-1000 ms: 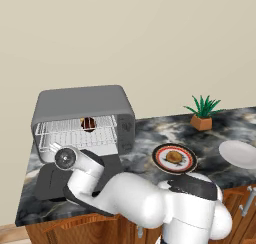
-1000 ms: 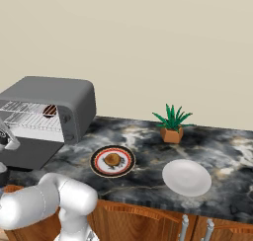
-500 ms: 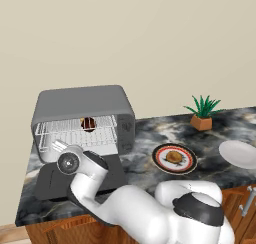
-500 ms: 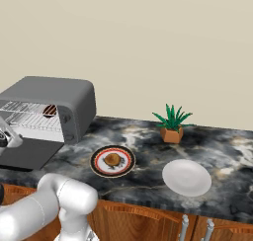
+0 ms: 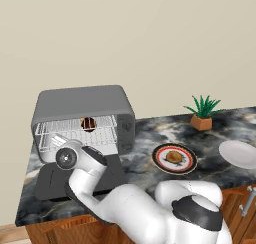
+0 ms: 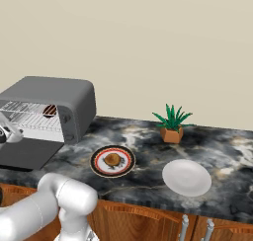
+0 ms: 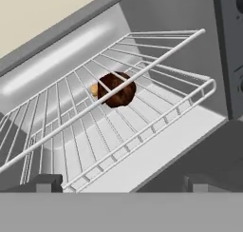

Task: Open the toaster oven door. Place the bread on the top rack in the toaster oven and place the steak on the bottom rack.

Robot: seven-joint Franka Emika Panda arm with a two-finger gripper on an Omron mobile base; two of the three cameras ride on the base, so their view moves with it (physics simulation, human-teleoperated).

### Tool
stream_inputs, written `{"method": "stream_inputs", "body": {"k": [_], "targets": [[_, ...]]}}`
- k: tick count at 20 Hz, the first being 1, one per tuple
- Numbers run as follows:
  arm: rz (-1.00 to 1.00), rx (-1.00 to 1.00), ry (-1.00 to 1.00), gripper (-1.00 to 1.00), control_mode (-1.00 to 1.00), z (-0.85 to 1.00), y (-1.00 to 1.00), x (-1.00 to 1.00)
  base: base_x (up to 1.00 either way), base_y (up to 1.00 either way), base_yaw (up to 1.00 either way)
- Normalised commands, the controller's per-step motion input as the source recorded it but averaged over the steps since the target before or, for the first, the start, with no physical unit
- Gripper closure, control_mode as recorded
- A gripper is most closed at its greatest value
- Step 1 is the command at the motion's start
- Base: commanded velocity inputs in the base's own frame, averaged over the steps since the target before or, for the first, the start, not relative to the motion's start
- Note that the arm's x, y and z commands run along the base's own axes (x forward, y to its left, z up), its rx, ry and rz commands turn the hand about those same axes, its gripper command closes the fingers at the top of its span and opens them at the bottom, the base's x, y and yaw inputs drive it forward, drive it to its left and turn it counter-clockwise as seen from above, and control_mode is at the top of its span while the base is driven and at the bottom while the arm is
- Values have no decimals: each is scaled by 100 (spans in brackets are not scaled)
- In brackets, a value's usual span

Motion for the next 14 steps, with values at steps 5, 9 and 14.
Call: {"method": "stream_inputs", "body": {"k": [5, 9, 14], "targets": [[-5, -4, -15, -100, -100, 9, 1, 20, 0, 0, 0], [-5, -3, -13, -100, -100, 7, 3, 25, 0, 0, 0], [-3, -2, -8, -100, -100, 3, 6, 19, 0, 0, 0]]}}
